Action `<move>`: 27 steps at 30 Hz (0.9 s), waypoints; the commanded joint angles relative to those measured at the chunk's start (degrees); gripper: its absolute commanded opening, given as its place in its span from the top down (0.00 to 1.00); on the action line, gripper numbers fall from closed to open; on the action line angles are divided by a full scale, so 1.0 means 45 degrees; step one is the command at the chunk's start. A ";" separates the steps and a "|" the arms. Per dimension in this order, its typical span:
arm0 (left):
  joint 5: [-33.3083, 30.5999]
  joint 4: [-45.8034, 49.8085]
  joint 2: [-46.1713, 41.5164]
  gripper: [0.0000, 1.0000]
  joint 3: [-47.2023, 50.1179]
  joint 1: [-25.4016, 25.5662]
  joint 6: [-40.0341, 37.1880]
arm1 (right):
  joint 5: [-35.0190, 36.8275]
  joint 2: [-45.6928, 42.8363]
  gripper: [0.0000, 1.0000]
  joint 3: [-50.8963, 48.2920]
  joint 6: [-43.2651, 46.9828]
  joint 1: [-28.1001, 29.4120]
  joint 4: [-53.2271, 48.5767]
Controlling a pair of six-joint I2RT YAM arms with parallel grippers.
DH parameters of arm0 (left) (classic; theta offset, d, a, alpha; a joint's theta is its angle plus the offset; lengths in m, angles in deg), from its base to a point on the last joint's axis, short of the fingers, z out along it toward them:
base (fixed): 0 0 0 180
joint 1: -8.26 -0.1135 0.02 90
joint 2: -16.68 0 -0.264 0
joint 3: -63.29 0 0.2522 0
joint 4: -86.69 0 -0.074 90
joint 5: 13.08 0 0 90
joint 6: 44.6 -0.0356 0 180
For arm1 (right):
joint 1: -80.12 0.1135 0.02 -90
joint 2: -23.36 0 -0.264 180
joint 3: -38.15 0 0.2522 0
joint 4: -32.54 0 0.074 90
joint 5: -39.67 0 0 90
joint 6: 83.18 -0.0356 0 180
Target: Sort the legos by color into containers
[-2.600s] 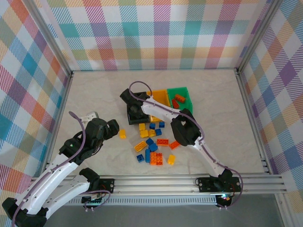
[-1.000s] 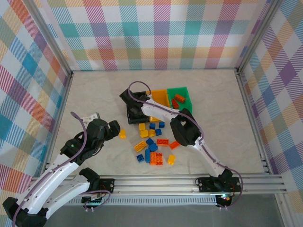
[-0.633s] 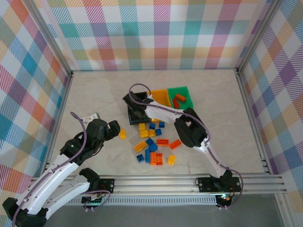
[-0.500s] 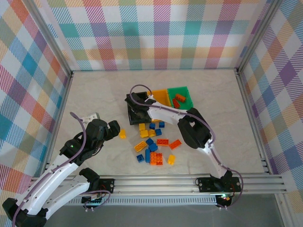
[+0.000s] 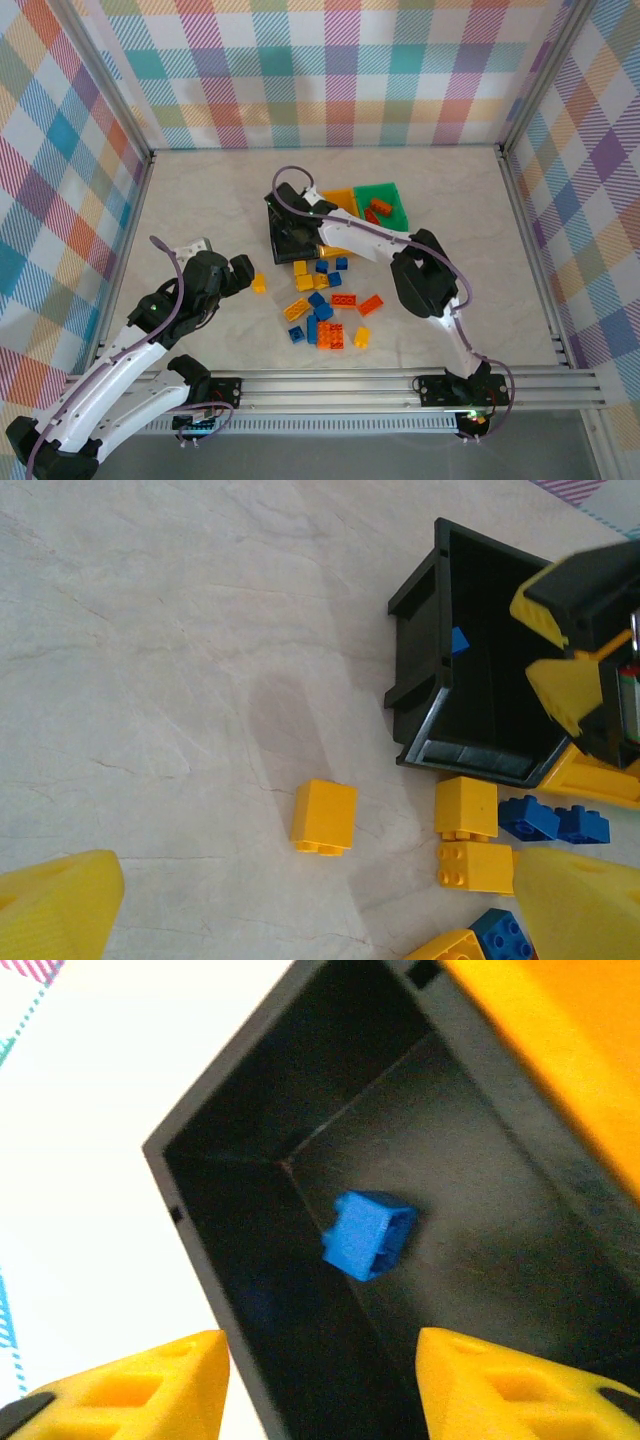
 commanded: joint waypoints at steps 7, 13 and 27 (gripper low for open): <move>-0.0051 -0.0067 -0.0139 0.00 0.0020 -0.0183 -0.0275 | 0.0161 0.2180 0.43 0.2663 -0.1473 0.0014 -0.2008; -0.0083 -0.0067 -0.0246 0.00 0.0057 -0.0193 -0.0311 | 0.0331 0.2675 0.43 0.2811 -0.2215 -0.0011 -0.2012; 0.0018 -0.0106 -0.0250 0.00 0.0077 -0.0193 -0.0309 | 0.0120 0.4007 0.57 0.3749 -0.3580 -0.0022 -0.3797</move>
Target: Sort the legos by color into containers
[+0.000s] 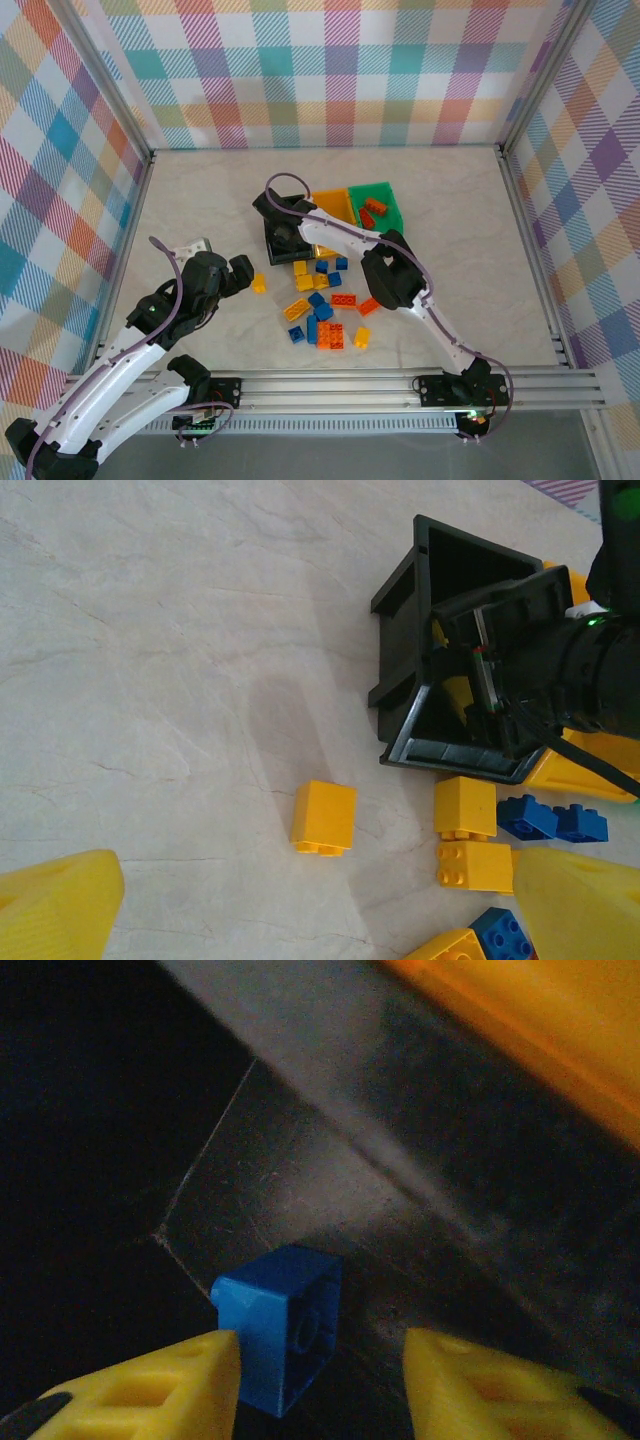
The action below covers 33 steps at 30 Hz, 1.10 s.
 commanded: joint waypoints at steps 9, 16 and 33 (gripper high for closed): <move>0.0015 -0.0087 -0.0175 0.00 0.0078 -0.0183 -0.0123 | 0.0259 0.0118 0.79 -0.0419 0.0025 -0.0030 -0.1110; 0.0049 -0.0116 -0.0165 0.00 0.0106 -0.0202 -0.0122 | 0.1062 -0.0874 0.92 -0.1321 0.1543 -0.0030 -0.0201; 0.0164 -0.0256 -0.0072 0.00 0.0170 -0.0203 -0.0047 | 0.0708 -0.2171 0.60 -0.2750 0.2946 0.0038 0.2031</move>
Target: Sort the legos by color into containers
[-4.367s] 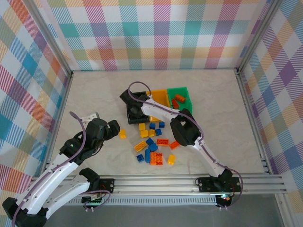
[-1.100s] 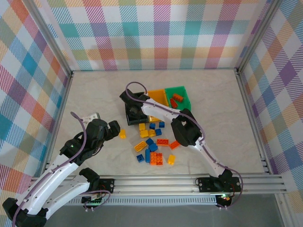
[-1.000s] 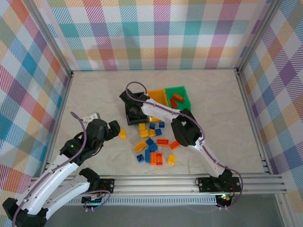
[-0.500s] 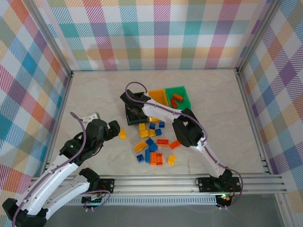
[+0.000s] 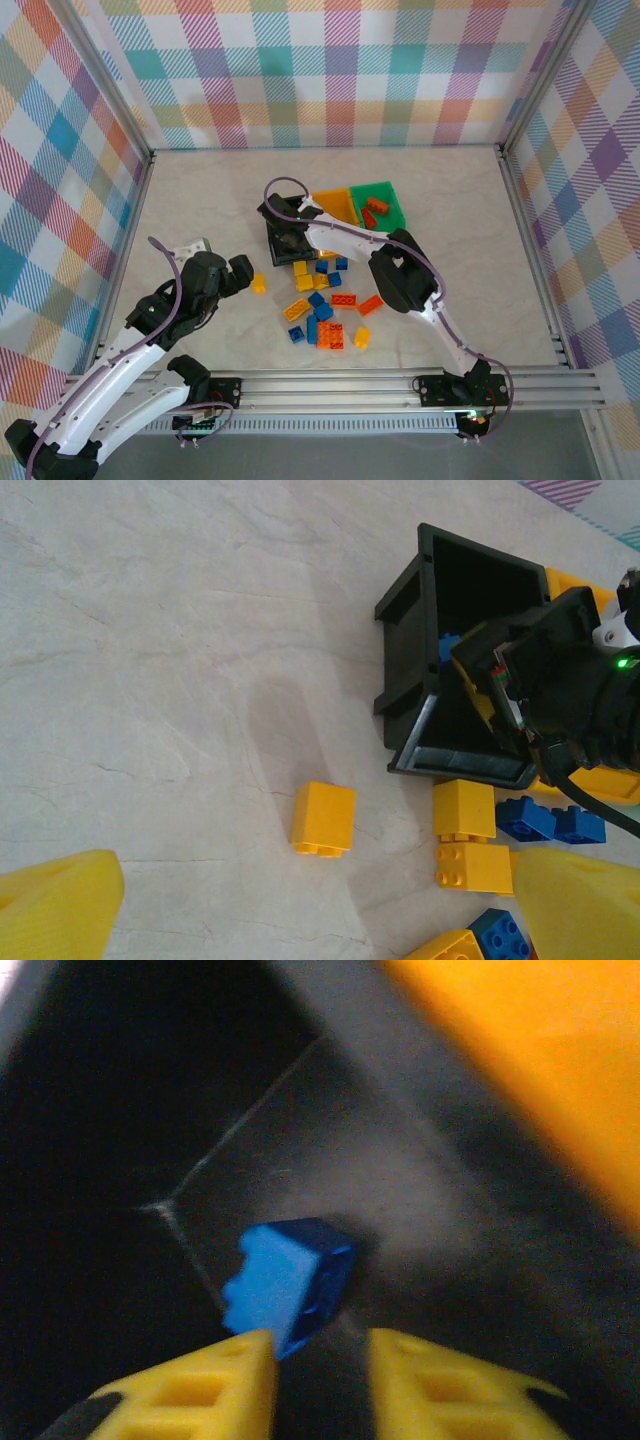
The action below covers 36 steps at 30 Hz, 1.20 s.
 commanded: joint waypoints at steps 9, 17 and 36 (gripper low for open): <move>0.0101 -0.0165 0.0020 0.00 0.0088 -0.0178 -0.0070 | 0.0067 0.0164 0.45 0.1045 -0.1109 0.0011 -0.1033; 0.0088 -0.0060 -0.0136 0.00 0.0086 -0.0178 -0.0056 | -0.0483 0.1641 0.46 0.2700 -0.1799 -0.0113 -0.2381; 0.0108 -0.0009 -0.0126 0.00 0.0037 -0.0178 -0.0049 | -0.0354 0.1905 0.85 0.2608 -0.1068 -0.0286 -0.2419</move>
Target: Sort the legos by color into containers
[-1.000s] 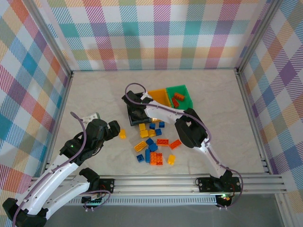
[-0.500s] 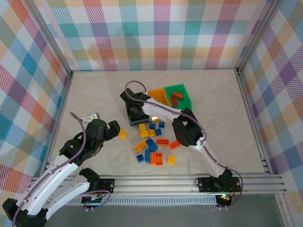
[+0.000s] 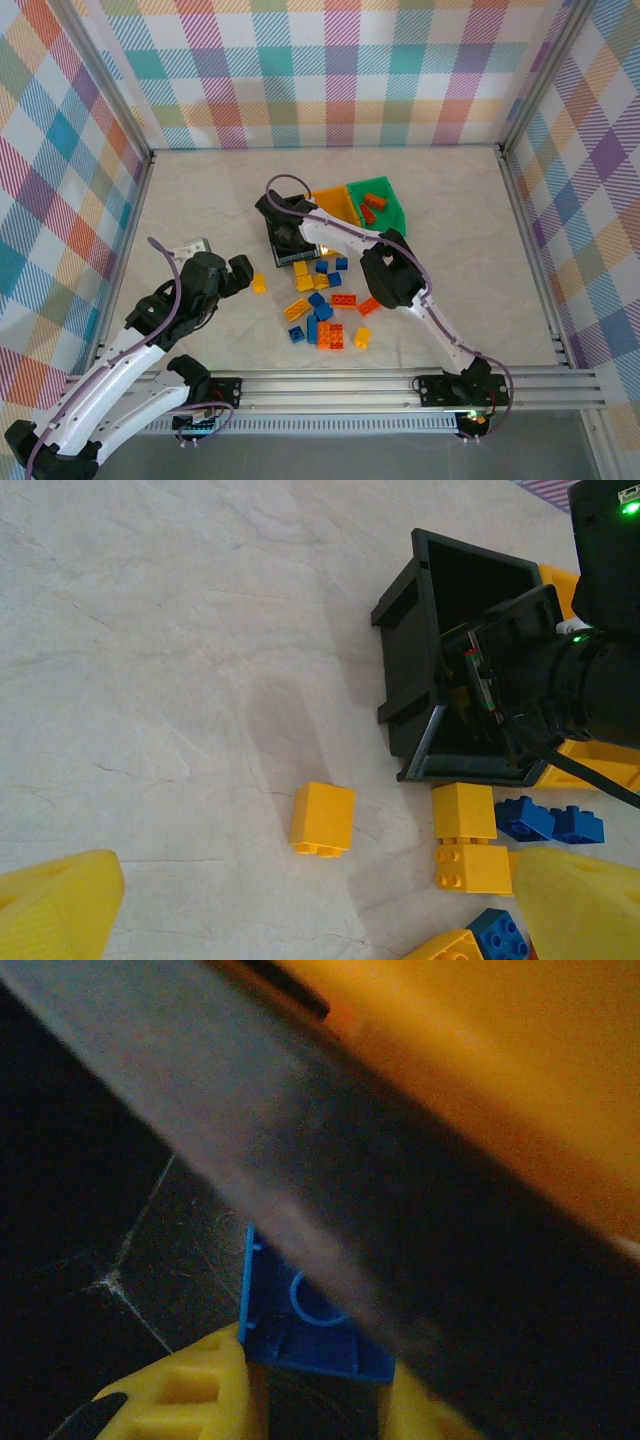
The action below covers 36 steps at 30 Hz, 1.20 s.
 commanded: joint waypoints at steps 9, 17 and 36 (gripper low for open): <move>0.0168 -0.0111 0.0136 0.00 -0.0053 -0.0180 -0.0069 | 0.0240 -0.1805 0.92 -0.1915 0.2633 -0.0109 0.1954; 0.0162 -0.0184 0.0167 0.00 0.0003 -0.0198 -0.0037 | -0.0381 -0.3765 0.93 -0.3714 0.4020 -0.0103 0.4005; 0.1793 -0.2385 0.2151 0.00 0.0132 -0.0198 -0.0325 | -0.3381 -0.8428 0.93 -0.8033 0.9292 -0.2275 0.2687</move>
